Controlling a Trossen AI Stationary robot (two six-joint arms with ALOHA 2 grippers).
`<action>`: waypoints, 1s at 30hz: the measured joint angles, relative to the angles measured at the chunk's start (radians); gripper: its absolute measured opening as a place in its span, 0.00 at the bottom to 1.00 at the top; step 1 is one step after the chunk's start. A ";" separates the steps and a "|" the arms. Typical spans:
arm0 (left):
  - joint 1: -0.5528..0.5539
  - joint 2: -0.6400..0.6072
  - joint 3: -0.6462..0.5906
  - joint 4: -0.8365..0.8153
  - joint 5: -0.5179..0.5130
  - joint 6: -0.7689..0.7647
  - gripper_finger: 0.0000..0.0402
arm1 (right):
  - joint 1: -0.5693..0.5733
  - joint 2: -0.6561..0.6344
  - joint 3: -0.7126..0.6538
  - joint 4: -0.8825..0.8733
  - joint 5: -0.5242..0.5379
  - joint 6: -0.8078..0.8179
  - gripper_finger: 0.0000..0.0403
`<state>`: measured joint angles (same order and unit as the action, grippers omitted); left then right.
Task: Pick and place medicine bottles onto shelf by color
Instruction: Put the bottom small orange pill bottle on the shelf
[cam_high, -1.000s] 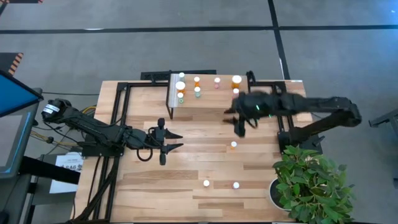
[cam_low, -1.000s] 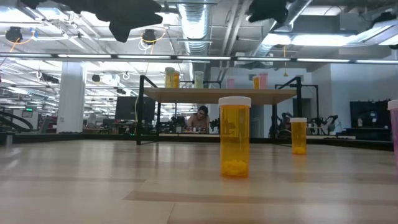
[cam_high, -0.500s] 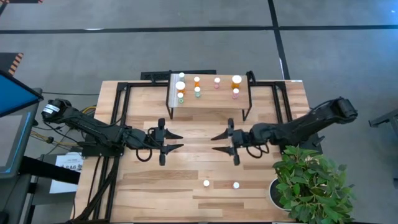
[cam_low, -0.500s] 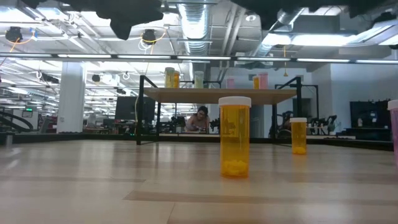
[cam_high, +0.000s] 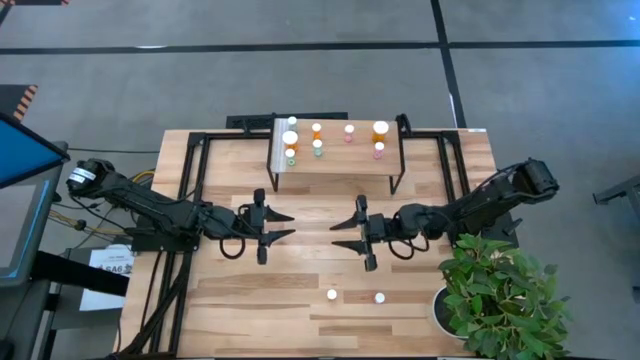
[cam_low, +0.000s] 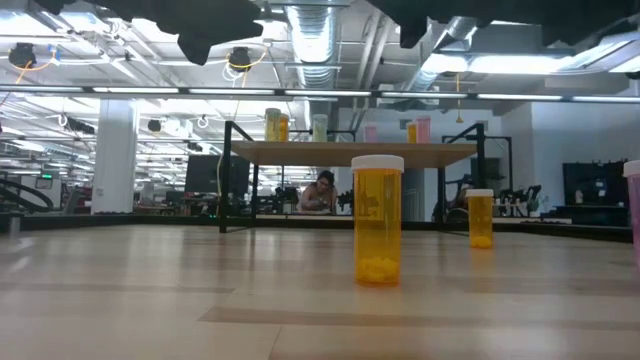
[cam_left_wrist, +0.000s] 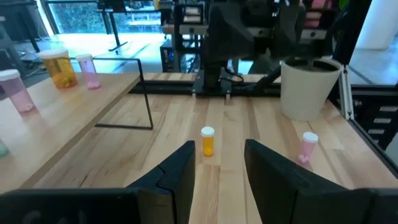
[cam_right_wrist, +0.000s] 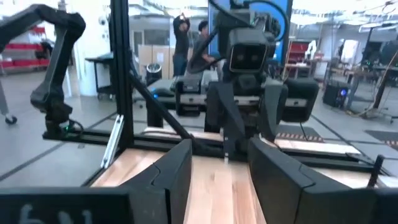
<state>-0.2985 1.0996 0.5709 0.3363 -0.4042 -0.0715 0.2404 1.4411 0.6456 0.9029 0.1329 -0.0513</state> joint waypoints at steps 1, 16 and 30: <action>0.000 0.000 0.000 -0.010 0.000 0.000 0.32 | 0.000 0.009 0.000 0.020 0.000 0.000 0.44; 0.000 0.000 0.000 -0.061 0.006 -0.020 0.32 | 0.002 0.038 0.064 0.043 0.005 0.053 0.44; -0.016 0.041 0.000 -0.077 0.147 -0.093 0.32 | 0.061 -0.183 0.044 -0.215 0.169 -0.039 0.40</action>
<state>-0.3144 1.1403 0.5709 0.2593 -0.2576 -0.1646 0.3018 1.2579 0.6894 0.6876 0.3022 -0.0901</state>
